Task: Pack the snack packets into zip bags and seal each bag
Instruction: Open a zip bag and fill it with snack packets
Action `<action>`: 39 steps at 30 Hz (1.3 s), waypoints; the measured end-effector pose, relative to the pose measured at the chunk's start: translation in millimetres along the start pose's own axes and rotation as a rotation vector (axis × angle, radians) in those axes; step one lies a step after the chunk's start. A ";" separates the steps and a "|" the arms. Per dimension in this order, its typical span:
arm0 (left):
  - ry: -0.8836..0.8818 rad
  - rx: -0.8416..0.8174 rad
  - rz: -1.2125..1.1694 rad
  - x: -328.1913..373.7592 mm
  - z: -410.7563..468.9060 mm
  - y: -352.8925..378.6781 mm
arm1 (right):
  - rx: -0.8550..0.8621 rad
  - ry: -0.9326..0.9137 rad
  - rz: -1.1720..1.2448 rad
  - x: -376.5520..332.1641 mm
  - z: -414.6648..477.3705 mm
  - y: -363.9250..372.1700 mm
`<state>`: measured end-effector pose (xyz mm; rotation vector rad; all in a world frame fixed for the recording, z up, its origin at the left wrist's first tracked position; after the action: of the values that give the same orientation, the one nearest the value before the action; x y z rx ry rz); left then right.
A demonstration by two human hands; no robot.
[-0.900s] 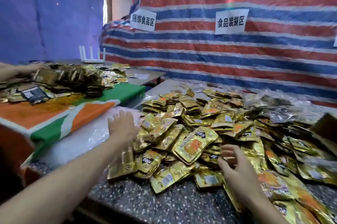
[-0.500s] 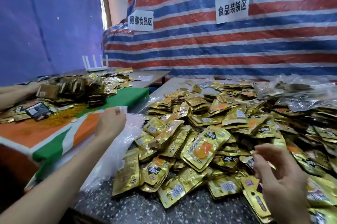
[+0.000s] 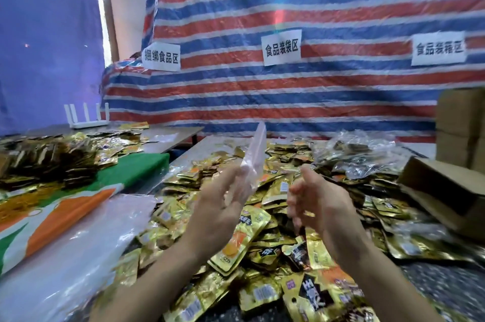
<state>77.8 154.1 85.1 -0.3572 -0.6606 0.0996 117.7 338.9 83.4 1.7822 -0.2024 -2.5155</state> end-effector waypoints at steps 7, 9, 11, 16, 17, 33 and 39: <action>0.193 -0.186 0.059 2.1 5.1 39.3 | -0.013 0.099 -0.254 -24.7 21.6 -7.9; 0.025 -0.248 -0.079 -0.7 14.6 40.6 | -0.007 0.114 -0.294 -21.6 24.5 -16.5; -0.280 -0.324 -0.201 -5.8 33.6 44.9 | -0.028 0.123 -0.325 -20.1 25.6 -21.6; -0.564 -0.423 -0.403 -6.9 64.5 44.8 | -0.264 0.222 -0.464 -19.0 32.8 -13.6; -0.584 -0.445 -0.399 -9.4 68.1 42.3 | -0.296 0.244 -0.496 -20.9 35.7 -12.8; -0.624 -0.414 -0.693 -29.2 59.4 61.3 | -0.266 0.161 -0.354 -25.9 36.6 -27.7; -0.652 -0.436 -0.908 -34.0 36.2 67.1 | -0.187 0.264 -0.127 -14.0 15.6 -22.5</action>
<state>30.3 220.4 68.0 -0.4120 -1.4427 -0.8387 108.5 364.0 98.5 2.0770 0.1570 -2.2528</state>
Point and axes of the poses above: each hand's wrist, its own z-axis towards the middle knuckle, its own y-axis out of the palm, x = y × z, the point moved 2 cm from there along z, towards the middle knuckle, and after that the axes turned 2 degrees about -x, right-handed, at the moved point
